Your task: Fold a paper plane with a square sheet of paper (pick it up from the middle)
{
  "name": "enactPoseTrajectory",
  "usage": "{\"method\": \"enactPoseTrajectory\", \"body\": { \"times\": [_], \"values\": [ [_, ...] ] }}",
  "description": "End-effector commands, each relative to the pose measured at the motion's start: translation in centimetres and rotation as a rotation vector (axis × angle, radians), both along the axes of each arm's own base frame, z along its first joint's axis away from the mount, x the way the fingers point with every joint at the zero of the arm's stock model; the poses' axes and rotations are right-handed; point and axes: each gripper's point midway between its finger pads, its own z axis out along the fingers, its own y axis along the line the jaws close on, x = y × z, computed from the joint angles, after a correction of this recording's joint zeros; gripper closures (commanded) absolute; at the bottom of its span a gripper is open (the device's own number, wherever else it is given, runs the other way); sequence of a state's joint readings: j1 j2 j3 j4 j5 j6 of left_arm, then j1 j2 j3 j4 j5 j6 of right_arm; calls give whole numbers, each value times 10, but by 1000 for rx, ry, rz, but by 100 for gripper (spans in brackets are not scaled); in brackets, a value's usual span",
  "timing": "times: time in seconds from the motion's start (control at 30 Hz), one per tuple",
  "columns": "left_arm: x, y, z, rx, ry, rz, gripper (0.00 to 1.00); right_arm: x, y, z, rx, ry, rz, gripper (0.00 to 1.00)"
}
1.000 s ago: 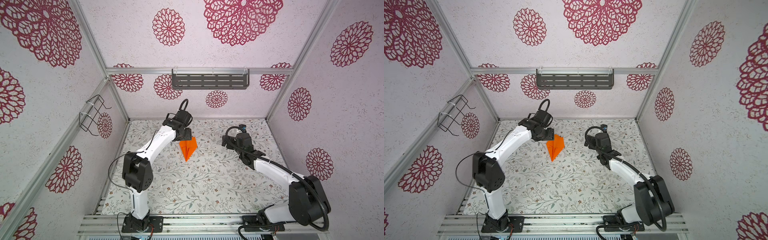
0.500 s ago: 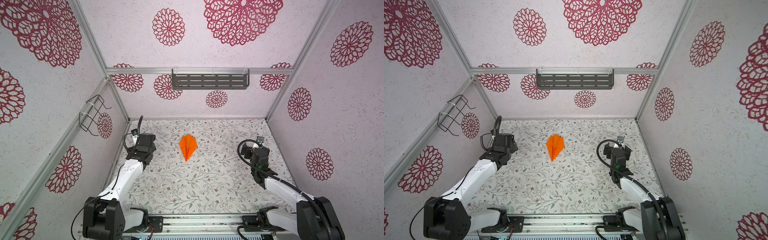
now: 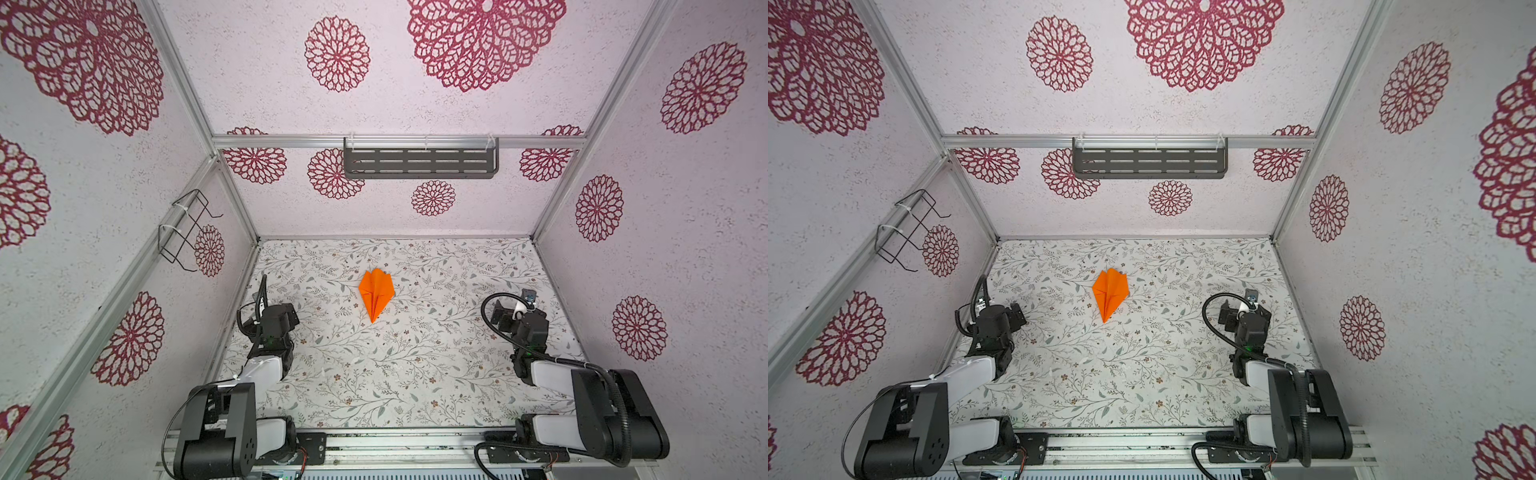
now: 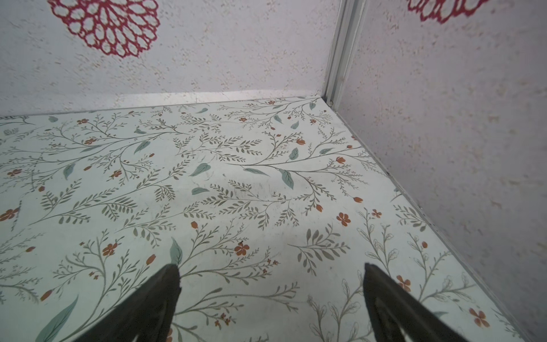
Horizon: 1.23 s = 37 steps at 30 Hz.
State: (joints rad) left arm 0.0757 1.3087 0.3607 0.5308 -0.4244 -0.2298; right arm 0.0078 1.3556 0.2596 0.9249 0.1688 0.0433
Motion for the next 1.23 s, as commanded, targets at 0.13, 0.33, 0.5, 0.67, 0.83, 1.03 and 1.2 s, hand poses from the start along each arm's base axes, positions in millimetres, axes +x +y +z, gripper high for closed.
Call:
{"method": "enactPoseTrajectory", "body": {
  "times": [0.13,0.33,0.5,0.67,0.83,1.03,1.2],
  "values": [
    [36,-36,32,53,-220,-309,3,9,15,11,34,-135,157,1],
    [45,-31,17,45,-216,-292,3,9,14,5,45,-134,166,1],
    [58,-20,8,17,-120,-236,3,16,8,-1,15,-84,91,1],
    [58,-19,7,10,-118,-235,3,16,9,-1,6,-83,81,1],
    [58,-19,7,10,-117,-235,3,17,9,0,-2,-81,77,1],
    [58,-19,7,8,-116,-237,3,18,9,-1,-5,-77,73,1],
    [58,-19,7,6,-117,-239,3,17,10,-1,-4,-79,75,1]
  ]
}}
